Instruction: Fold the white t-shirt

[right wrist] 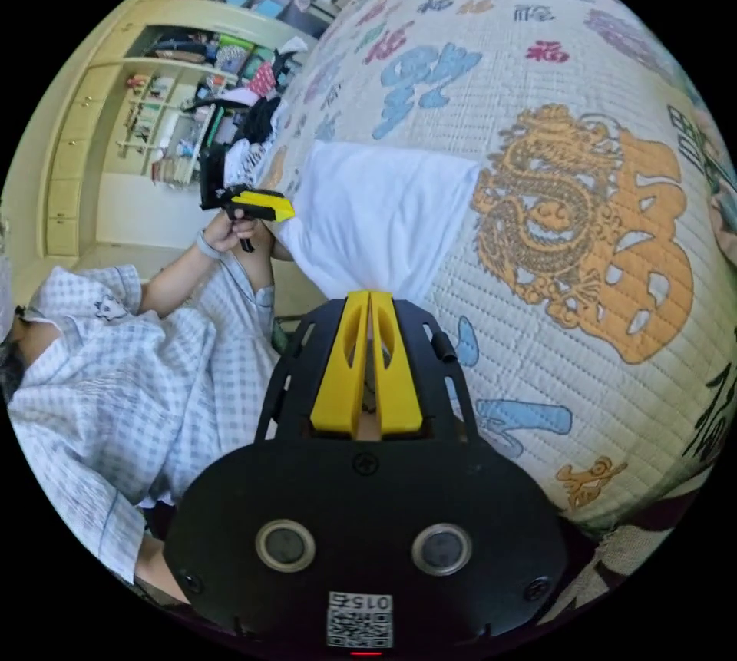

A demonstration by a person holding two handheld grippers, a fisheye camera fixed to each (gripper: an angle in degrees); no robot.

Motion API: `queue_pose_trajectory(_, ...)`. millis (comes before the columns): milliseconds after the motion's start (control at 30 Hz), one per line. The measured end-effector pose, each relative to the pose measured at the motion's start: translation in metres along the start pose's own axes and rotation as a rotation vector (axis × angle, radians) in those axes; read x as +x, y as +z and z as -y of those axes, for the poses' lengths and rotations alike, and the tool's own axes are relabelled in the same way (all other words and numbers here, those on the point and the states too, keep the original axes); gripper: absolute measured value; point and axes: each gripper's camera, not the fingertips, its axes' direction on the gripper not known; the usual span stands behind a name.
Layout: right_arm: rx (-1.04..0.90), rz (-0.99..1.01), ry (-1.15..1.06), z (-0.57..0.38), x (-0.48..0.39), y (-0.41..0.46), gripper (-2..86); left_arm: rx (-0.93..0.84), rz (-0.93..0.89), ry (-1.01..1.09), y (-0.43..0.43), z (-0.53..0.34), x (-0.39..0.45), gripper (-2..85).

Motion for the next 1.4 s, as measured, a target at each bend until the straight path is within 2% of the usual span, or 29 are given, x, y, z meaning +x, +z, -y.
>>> queue_pose_trajectory(67, 0.106, 0.053, 0.004, 0.000, 0.001, -0.016, -0.6, 0.119, -0.085, -0.029, -0.032, 0.003, -0.001, 2.1)
queue_pose_trajectory(133, 0.290, 0.113, -0.009, 0.011, 0.000, -0.033, -0.6, 0.235, -0.164, -0.069, -0.051, 0.011, -0.006, 4.3)
queue_pose_trajectory(200, 0.349, 0.129, 0.007, 0.031, 0.003, -0.031, -0.5, 0.274, -0.191, -0.117, -0.057, 0.023, -0.014, 4.4)
queue_pose_trajectory(300, 0.272, 0.177, 0.033, 0.073, 0.014, -0.001, -0.5, 0.222, -0.214, -0.175, -0.050, 0.041, -0.029, 1.4)
queue_pose_trajectory(400, 0.168, 0.095, 0.109, 0.089, 0.032, 0.022, -0.5, 0.136, -0.130, -0.232, -0.057, 0.042, -0.043, -0.3)
queue_pose_trajectory(500, 0.185, 0.043, 0.206, 0.072, 0.054, 0.016, -0.1, 0.143, -0.077, -0.285, -0.090, 0.025, -0.057, -0.4)
queue_pose_trajectory(600, 0.255, 0.126, 0.263, 0.043, 0.074, 0.005, 1.3, 0.174, -0.027, -0.327, -0.131, -0.001, -0.064, 1.3)
queue_pose_trajectory(667, 0.319, 0.254, 0.246, 0.029, 0.082, 0.003, 4.2, 0.208, -0.152, -0.342, -0.155, -0.024, -0.070, 9.1)
queue_pose_trajectory(733, 0.292, 0.336, 0.244, 0.029, 0.089, 0.017, 9.7, 0.187, -0.216, -0.353, -0.161, -0.036, -0.075, 12.2)
queue_pose_trajectory(867, 0.226, 0.501, 0.204, 0.059, 0.094, 0.052, 11.7, 0.244, -0.375, -0.324, -0.171, -0.046, -0.079, 13.8)
queue_pose_trajectory(1033, 0.163, 0.596, 0.111, 0.121, 0.074, 0.101, 9.1, 0.150, -0.466, -0.232, -0.160, -0.015, -0.061, 12.8)
queue_pose_trajectory(1200, 0.160, 0.655, 0.128, 0.152, 0.057, 0.126, 5.5, 0.049, -0.535, -0.216, -0.161, -0.001, -0.048, 6.5)
queue_pose_trajectory(1400, 0.209, 0.558, 0.047, 0.194, -0.023, 0.120, 3.2, 0.126, -0.541, -0.154, -0.252, -0.040, -0.022, 4.6)
